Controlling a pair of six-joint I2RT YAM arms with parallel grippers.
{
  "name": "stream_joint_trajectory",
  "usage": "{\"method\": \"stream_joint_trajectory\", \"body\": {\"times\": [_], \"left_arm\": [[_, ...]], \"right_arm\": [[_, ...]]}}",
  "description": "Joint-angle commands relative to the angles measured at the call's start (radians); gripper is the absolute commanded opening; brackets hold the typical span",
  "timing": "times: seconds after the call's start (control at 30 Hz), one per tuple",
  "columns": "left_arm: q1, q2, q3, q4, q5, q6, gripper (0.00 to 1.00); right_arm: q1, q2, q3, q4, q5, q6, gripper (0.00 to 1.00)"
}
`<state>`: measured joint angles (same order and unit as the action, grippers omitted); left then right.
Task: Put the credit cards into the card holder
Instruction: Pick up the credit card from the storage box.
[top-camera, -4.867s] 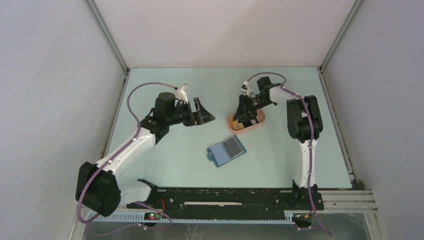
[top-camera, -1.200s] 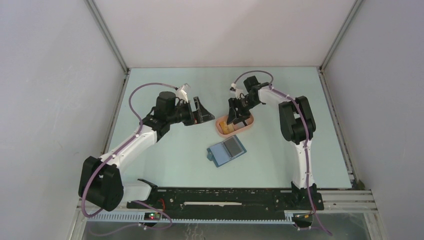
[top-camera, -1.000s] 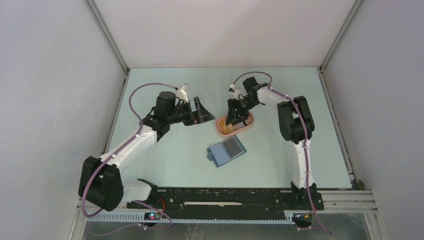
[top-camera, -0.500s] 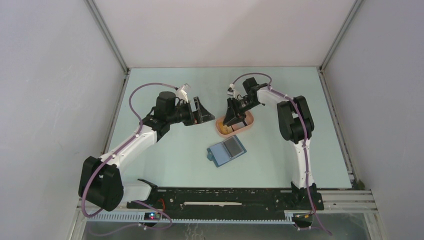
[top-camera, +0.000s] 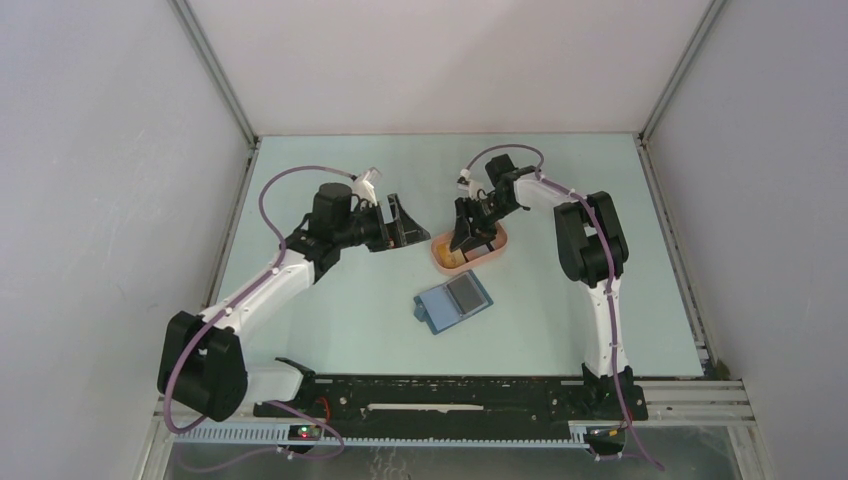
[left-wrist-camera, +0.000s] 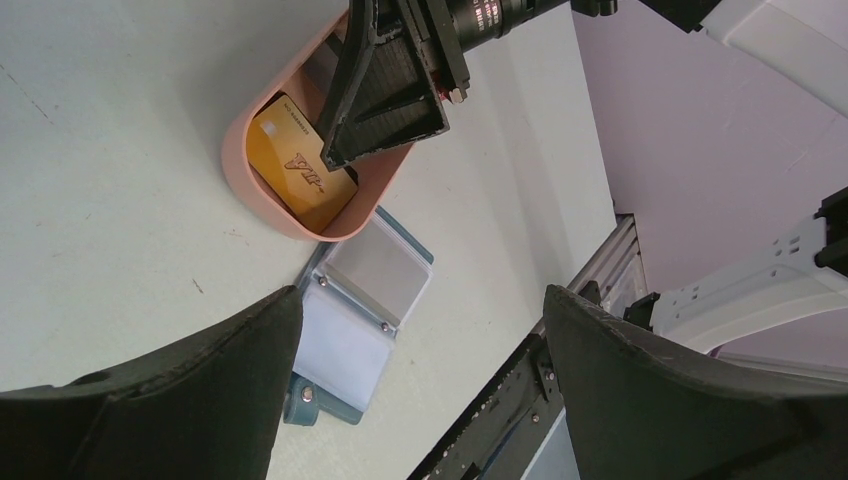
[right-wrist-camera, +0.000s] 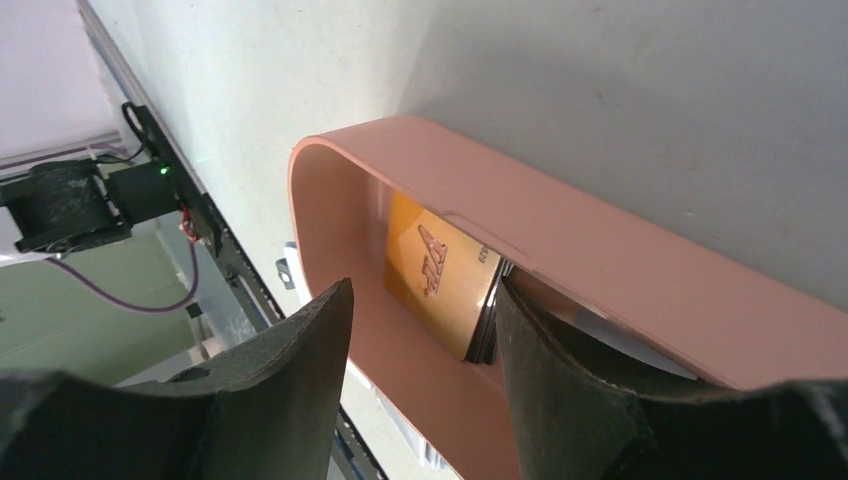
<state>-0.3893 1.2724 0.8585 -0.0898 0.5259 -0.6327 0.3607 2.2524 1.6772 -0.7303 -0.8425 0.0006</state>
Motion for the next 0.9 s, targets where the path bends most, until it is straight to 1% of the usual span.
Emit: {"method": "stream_joint_trajectory", "body": {"times": [0.0, 0.1, 0.3, 0.47, 0.67, 0.77, 0.87], "left_arm": [[0.007, 0.004, 0.056, 0.029, 0.015, -0.013, 0.95], [0.007, 0.005, 0.055, 0.029, 0.015, -0.013, 0.95], [0.007, 0.001, 0.056, 0.029, 0.015, -0.013, 0.95], [0.007, 0.004, 0.056, 0.029, 0.016, -0.013, 0.95], [0.008, 0.007, 0.055, 0.029, 0.015, -0.013, 0.95], [0.009, 0.008, 0.055, 0.029, 0.016, -0.013, 0.95], [0.01, 0.008, 0.056, 0.029, 0.016, -0.013, 0.95]], "right_arm": [[0.009, -0.004, 0.047, -0.005, 0.077, -0.037, 0.64], [0.012, 0.01, 0.051, -0.013, 0.052, -0.038, 0.64], [0.018, 0.03, 0.055, -0.017, -0.067, -0.019, 0.61], [0.023, 0.035, 0.057, -0.012, -0.126, -0.005, 0.6], [0.023, 0.057, 0.068, 0.002, -0.202, 0.054, 0.59], [0.025, 0.052, 0.07, 0.007, -0.207, 0.057, 0.59], [0.022, 0.023, 0.071, 0.004, -0.159, 0.039, 0.6]]}}
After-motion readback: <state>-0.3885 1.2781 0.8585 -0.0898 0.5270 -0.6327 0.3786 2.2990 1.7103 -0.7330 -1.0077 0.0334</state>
